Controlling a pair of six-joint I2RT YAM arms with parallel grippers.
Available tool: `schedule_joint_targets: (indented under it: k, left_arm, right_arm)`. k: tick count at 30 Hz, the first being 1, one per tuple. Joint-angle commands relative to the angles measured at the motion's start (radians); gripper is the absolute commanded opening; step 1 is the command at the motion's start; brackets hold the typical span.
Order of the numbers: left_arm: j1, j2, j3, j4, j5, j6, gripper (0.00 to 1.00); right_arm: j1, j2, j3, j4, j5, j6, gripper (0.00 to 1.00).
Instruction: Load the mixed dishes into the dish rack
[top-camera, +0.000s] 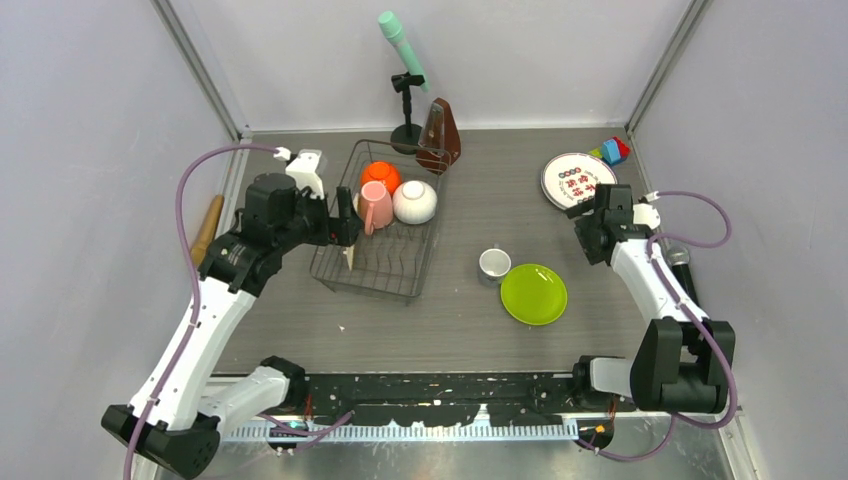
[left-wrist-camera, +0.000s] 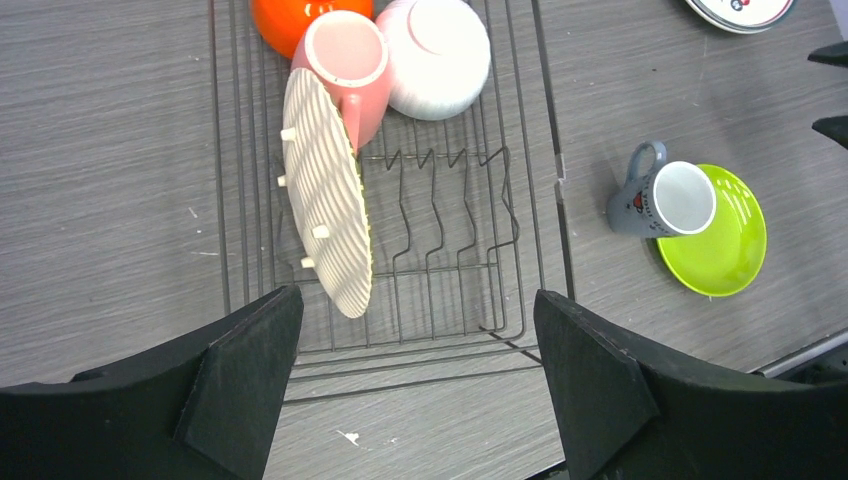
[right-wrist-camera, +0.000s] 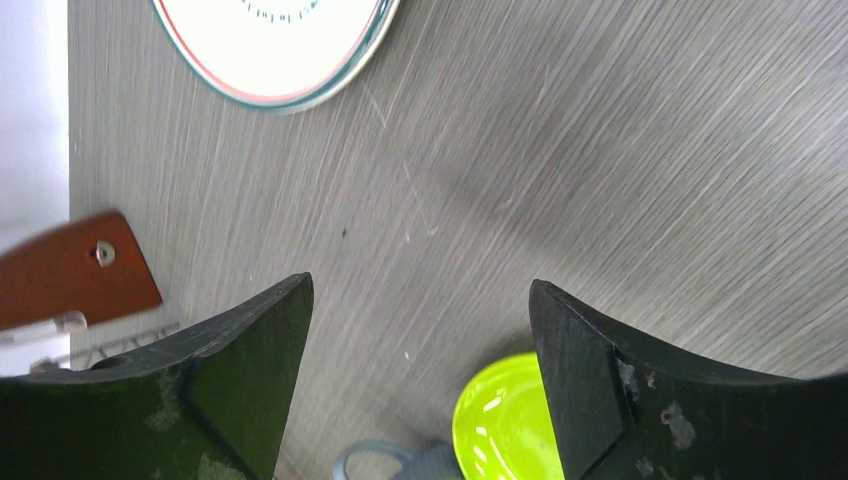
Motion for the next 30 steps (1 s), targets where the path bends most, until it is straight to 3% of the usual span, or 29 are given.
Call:
schedule_joint_targets:
  k: [1,10,22,30]
  left_arm:
    - [0.005,-0.057,-0.03,0.025,0.04,-0.032,0.88]
    - [0.005,-0.069,-0.094,0.081,0.109,-0.096,0.87]
    - [0.005,0.045,-0.103,0.154,0.23,-0.199,0.84]
    - [0.005,0.125,-0.103,0.135,0.131,-0.22,0.87]
  right_arm:
    - [-0.019,0.037,0.078,0.048,0.152,0.064,0.85]
    - [-0.052,0.243,0.202,0.104,0.218,0.06,0.83]
    - [-0.107,0.509,0.351,0.091,0.186,0.101,0.77]
    - [-0.122,0.639,0.455,0.071,0.122,0.071,0.63]
